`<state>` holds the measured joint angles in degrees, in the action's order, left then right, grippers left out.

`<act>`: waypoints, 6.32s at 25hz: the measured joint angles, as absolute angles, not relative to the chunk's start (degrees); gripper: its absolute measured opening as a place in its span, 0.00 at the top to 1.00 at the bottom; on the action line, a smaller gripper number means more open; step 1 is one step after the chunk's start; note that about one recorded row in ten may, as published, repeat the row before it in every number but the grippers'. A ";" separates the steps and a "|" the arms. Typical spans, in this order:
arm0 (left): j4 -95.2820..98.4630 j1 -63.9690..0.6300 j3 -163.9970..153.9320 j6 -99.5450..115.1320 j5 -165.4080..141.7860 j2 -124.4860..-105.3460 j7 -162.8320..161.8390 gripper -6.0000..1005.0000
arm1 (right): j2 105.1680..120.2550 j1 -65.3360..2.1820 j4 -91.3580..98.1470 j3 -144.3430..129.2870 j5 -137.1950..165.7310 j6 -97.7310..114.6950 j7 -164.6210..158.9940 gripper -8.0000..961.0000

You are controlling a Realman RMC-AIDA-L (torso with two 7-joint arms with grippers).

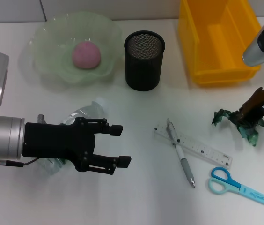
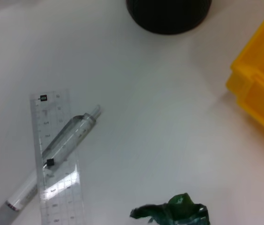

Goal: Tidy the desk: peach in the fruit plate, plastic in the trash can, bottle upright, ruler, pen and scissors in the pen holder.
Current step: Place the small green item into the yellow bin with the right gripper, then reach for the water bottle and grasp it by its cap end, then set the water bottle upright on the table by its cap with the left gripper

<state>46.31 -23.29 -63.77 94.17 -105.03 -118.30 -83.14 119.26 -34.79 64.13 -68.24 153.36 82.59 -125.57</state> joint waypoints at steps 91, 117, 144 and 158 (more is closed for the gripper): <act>63.46 -41.27 -84.30 75.78 -147.27 -119.18 -153.50 0.17 | 117.54 -14.44 29.53 -40.26 106.35 104.87 -54.72 0.25; 63.83 -40.13 -91.02 71.12 -149.75 -119.17 -153.48 0.54 | 117.13 -14.83 26.81 -40.09 106.35 104.86 -54.66 0.25; 84.94 -15.08 -88.03 60.09 -117.56 -118.66 -122.13 0.55 | 117.23 -15.43 26.80 -39.54 105.72 105.46 -55.07 0.25; 78.37 -12.28 -84.84 60.21 -100.00 -118.56 -105.71 0.55 | 118.20 -16.77 25.11 -38.91 105.81 105.03 -54.91 0.25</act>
<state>78.37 -12.28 -84.84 60.21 -100.00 -118.56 -105.71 118.20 -16.77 25.11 -38.91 105.81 105.03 -54.92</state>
